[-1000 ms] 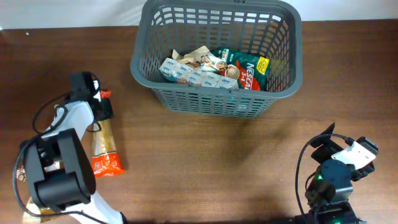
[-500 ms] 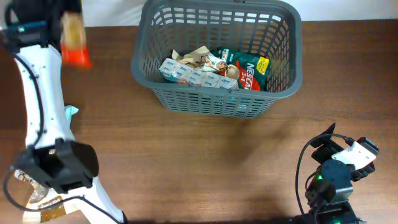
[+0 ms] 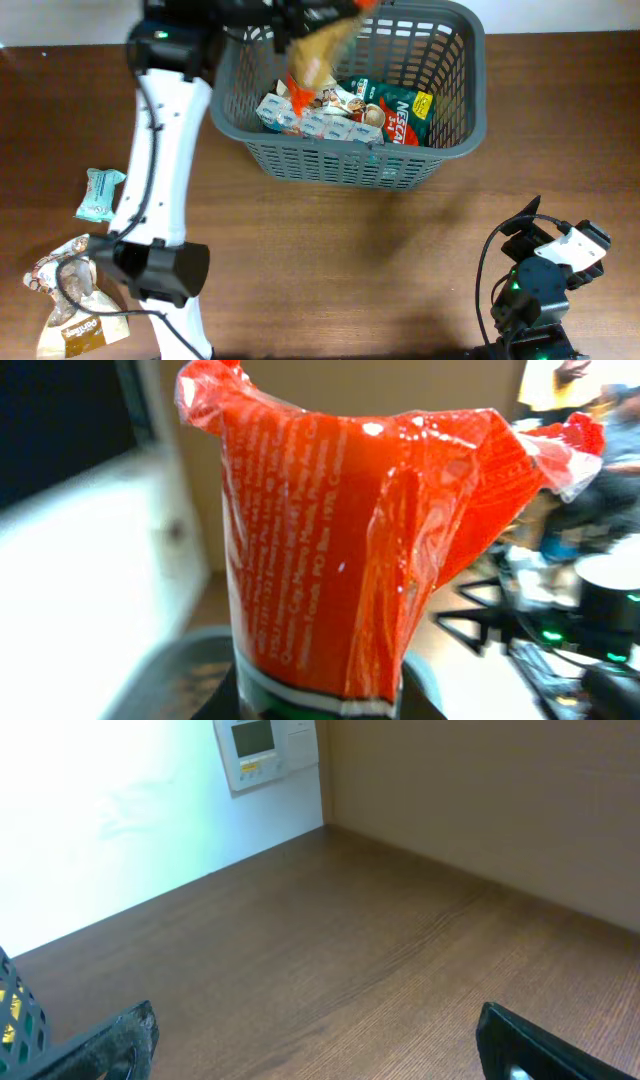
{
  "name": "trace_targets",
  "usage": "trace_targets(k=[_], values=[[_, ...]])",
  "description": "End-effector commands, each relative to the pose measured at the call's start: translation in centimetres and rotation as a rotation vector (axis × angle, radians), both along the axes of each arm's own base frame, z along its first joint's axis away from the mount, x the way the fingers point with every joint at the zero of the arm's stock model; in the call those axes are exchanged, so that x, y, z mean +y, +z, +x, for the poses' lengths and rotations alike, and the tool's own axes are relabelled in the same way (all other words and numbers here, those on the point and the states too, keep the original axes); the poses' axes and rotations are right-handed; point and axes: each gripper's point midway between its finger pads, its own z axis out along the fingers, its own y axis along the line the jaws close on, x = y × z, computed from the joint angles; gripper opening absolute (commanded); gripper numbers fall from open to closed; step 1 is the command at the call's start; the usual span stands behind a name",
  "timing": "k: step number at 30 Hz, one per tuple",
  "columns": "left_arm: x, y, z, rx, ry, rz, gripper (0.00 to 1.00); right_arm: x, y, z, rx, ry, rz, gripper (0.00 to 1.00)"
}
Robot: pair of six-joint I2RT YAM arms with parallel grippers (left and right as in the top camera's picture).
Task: Pack container
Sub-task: 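Lift the spaghetti pack with the left gripper and lay it in the basket, then move the left gripper to the light-blue tissue pack and grasp it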
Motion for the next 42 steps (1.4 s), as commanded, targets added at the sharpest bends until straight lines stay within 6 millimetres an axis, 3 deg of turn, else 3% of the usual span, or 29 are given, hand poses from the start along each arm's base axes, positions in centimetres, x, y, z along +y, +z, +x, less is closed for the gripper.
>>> trace_targets(k=[1, 2, 4, 5, 6, 7, 8, 10, 12, 15, 16, 18, 19, 20, 21, 22, 24, 25, 26, 27, 29, 30, 31, 33, 35, 36, 38, 39, 42], values=[[-0.1, -7.7, 2.5, 0.158, -0.070, 0.026, 0.01, 0.2, 0.0, 0.1, -0.012, 0.010, 0.004, 0.99], [-0.1, -9.5, 3.4, 0.203, -0.046, 0.043, 0.02, 0.2, 0.1, 0.1, -0.018, 0.010, 0.005, 0.99], [0.2, -15.2, 6.5, 0.334, 0.059, 0.109, 0.02, 0.2, 0.3, 0.2, -0.026, 0.010, 0.006, 0.99], [0.3, -16.6, 7.0, 0.373, 0.072, 0.123, 0.21, 0.2, 0.3, 0.2, -0.027, 0.010, 0.006, 0.99], [0.5, -17.8, 7.2, 0.426, 0.074, 0.132, 0.59, 0.2, 0.3, 0.2, -0.027, 0.010, 0.006, 0.99], [0.5, -18.5, 7.2, 0.456, 0.075, 0.140, 0.85, 0.2, 0.3, 0.2, -0.027, 0.010, 0.006, 0.99], [0.5, -18.6, 7.1, 0.465, 0.074, 0.142, 0.99, 0.2, 0.3, 0.2, -0.027, 0.010, 0.006, 0.99], [0.4, -17.9, 7.0, 0.453, 0.072, 0.138, 0.99, 0.2, 0.3, 0.2, -0.027, 0.010, 0.006, 0.99], [0.4, -15.7, 6.7, 0.432, 0.077, 0.126, 0.99, 0.2, 0.3, 0.2, -0.027, 0.010, 0.006, 0.99], [1.3, -11.4, 6.4, 0.327, 0.128, 0.112, 0.99, 0.2, 0.3, 0.2, -0.026, 0.010, 0.006, 0.99], [2.2, -8.7, 6.8, 0.243, 0.227, 0.123, 0.99, 0.2, 0.3, 0.2, -0.026, 0.010, 0.006, 0.99], [3.8, -6.0, 7.8, 0.160, 0.395, 0.149, 0.99, 0.2, 0.3, 0.2, -0.026, 0.010, 0.006, 0.99], [5.3, -4.4, 8.5, 0.114, 0.526, 0.170, 0.99, 0.2, 0.3, 0.2, -0.026, 0.010, 0.006, 0.99], [8.7, -2.5, 9.7, 0.058, 0.785, 0.217, 0.99, 0.2, 0.3, 0.2, -0.026, 0.010, 0.006, 0.99], [10.9, -1.6, 10.1, 0.037, 0.923, 0.244, 0.99, 0.2, 0.3, 0.2, -0.026, 0.010, 0.006, 0.99], [14.6, -0.4, 10.3, 0.008, 1.137, 0.295, 0.99, 0.2, 0.3, 0.2, -0.026, 0.010, 0.006, 0.99], [20.1, 0.4, 9.7, -0.022, 1.416, 0.398, 0.99, 0.3, 0.3, 0.3, -0.026, 0.021, 0.009, 0.99], [24.4, 0.1, 8.4, -0.004, 1.618, 0.497, 0.99, 0.6, 0.2, 0.5, -0.026, 0.039, 0.013, 0.99], [27.0, -0.8, 7.4, 0.026, 1.718, 0.578, 0.99, 0.7, 0.2, 0.6, -0.025, 0.049, 0.016, 0.99], [28.4, -1.6, 6.9, 0.051, 1.759, 0.633, 0.99, 0.7, 0.2, 0.6, -0.025, 0.049, 0.016, 0.99], [32.5, -6.1, 4.7, 0.257, 1.846, 0.767, 0.99, 0.7, 0.5, 0.6, -0.039, 0.049, 0.017, 0.99], [33.5, -7.4, 4.1, 0.326, 1.864, 0.787, 0.99, 0.8, 0.6, 0.6, -0.044, 0.049, 0.018, 0.99], [35.3, -10.7, 2.8, 0.468, 1.882, 0.859, 0.99, 0.8, 0.7, 0.7, -0.051, 0.049, 0.019, 0.99], [37.4, -15.6, 1.0, 0.637, 1.851, 1.003, 1.00, 0.8, 0.7, 0.7, -0.052, 0.050, 0.019, 0.99], [39.0, -19.0, -0.3, 0.740, 1.830, 1.097, 0.98, 0.8, 0.8, 0.7, -0.055, 0.050, 0.020, 0.99], [40.2, -21.9, -1.1, 0.814, 1.817, 1.147, 0.98, 0.8, 0.9, 0.7, -0.062, 0.053, 0.021, 0.99], [41.1, -25.1, -1.5, 0.852, 1.757, 1.198, 0.98, 0.9, 0.9, 0.8, -0.063, 0.057, 0.022, 0.99], [41.9, -27.8, -1.9, 0.868, 1.707, 1.241, 0.99, 0.9, 0.9, 0.8, -0.063, 0.057, 0.022, 0.99], [44.8, -32.1, -3.6, 0.930, 1.675, 1.271, 0.99, 0.9, 0.9, 0.8, -0.063, 0.057, 0.022, 0.99]])
